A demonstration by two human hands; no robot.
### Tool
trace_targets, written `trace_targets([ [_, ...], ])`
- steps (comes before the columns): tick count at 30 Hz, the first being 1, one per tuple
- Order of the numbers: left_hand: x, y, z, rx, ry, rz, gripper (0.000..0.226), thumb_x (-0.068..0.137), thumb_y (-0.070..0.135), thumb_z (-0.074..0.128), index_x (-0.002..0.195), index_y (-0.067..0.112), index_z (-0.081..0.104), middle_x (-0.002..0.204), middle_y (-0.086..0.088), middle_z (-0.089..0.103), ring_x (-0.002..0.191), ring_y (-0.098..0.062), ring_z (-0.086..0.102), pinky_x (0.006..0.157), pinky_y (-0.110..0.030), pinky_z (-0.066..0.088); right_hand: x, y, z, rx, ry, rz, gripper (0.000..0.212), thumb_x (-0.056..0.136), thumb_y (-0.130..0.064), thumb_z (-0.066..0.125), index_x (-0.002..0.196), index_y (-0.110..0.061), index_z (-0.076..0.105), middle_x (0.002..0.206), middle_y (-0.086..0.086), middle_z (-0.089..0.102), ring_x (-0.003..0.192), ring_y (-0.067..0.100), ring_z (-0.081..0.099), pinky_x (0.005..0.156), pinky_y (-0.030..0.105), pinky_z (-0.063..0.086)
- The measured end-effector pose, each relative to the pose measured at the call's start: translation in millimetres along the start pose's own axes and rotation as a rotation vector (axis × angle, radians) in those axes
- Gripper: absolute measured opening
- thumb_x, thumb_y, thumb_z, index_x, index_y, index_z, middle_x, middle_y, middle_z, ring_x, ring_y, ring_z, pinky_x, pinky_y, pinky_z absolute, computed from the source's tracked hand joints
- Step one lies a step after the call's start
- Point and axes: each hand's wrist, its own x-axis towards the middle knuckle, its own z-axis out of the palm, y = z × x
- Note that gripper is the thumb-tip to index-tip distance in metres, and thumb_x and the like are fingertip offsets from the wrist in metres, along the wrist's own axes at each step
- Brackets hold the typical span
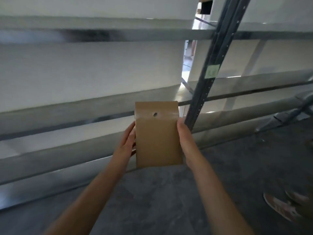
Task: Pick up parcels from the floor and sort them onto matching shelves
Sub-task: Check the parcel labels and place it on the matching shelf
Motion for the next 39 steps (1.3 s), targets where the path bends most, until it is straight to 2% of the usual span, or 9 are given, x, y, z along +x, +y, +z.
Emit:
trace_targets([
  [5,-34,22,-109,-0.068,0.202,0.070,0.039,0.108,0.039,0.046,0.146,0.046,0.048,0.101,0.007,0.066,0.104,-0.020,0.062,0.090,-0.040,0.049,-39,-25,109,0.016,-0.264,0.000,0.086,0.066,-0.081,0.064,0.136,-0.034,0.049,0.135,-0.009,0.057,0.117,0.010,0.059,0.099,0.033,0.050],
  [10,-68,38,-190,-0.057,0.273,0.009,0.062,0.097,0.052,0.058,0.153,0.046,0.032,0.124,-0.004,0.068,0.111,-0.017,0.066,0.085,-0.033,0.053,-71,-43,183,0.055,-0.361,-0.024,0.046,0.084,-0.057,0.069,0.122,-0.034,0.057,0.112,-0.013,0.069,0.099,0.005,0.066,0.071,0.022,0.053],
  [15,-101,36,-254,-0.052,0.303,-0.014,0.081,0.071,0.066,0.082,0.138,0.024,0.063,0.116,0.004,0.078,0.107,-0.014,0.073,0.101,-0.037,0.057,-101,-42,233,-0.019,-0.351,-0.069,0.093,0.054,-0.085,0.069,0.129,-0.030,0.057,0.122,-0.007,0.069,0.109,0.016,0.066,0.096,0.041,0.055],
  [19,-127,33,-288,-0.093,0.316,0.041,0.040,0.088,0.042,0.075,0.127,0.035,0.067,0.106,0.014,0.081,0.094,0.001,0.075,0.085,-0.023,0.056,-121,-37,267,-0.016,-0.359,-0.092,0.053,0.091,-0.058,0.060,0.132,-0.026,0.050,0.125,-0.001,0.064,0.101,0.006,0.062,0.082,0.026,0.052],
  [21,-137,30,-302,-0.128,0.345,0.051,0.038,0.091,0.038,0.074,0.128,0.036,0.067,0.109,0.012,0.081,0.098,-0.004,0.076,0.087,-0.026,0.057,-132,-36,284,-0.015,-0.372,-0.087,0.053,0.097,-0.052,0.054,0.142,-0.028,0.037,0.127,0.002,0.058,0.101,0.008,0.059,0.076,0.022,0.048],
  [28,-151,31,-333,-0.144,0.435,0.122,0.049,0.082,0.040,0.082,0.127,0.049,0.066,0.113,0.017,0.078,0.098,0.000,0.075,0.081,-0.022,0.059,-154,-37,337,-0.184,-0.359,-0.161,0.050,0.096,-0.061,0.040,0.143,-0.046,0.030,0.145,0.008,0.034,0.115,0.019,0.050,0.111,0.045,0.043],
  [31,-154,33,-342,-0.188,0.462,0.143,0.038,0.084,0.037,0.082,0.111,0.059,0.066,0.110,0.023,0.077,0.099,0.002,0.074,0.085,-0.025,0.060,-163,-48,352,-0.196,-0.418,-0.162,0.056,0.100,-0.059,0.034,0.154,-0.046,0.024,0.147,0.002,0.028,0.124,0.021,0.045,0.113,0.038,0.034],
  [35,-158,36,-352,-0.233,0.491,0.149,0.023,0.101,0.044,0.060,0.118,0.058,0.067,0.119,0.020,0.076,0.112,-0.007,0.071,0.097,-0.036,0.058,-169,-58,368,-0.204,-0.487,-0.186,0.068,0.093,-0.074,0.020,0.156,-0.051,0.016,0.159,-0.001,0.026,0.150,0.024,0.023,0.122,0.049,0.021],
  [39,-160,42,-363,-0.244,0.476,0.156,0.034,0.108,0.052,0.038,0.128,0.055,0.065,0.130,0.013,0.072,0.122,-0.013,0.067,0.104,-0.044,0.056,-175,-56,383,-0.058,-0.519,-0.077,0.076,0.083,-0.090,0.017,0.142,-0.052,0.047,0.147,-0.002,0.055,0.142,0.020,0.045,0.116,0.052,0.038],
])
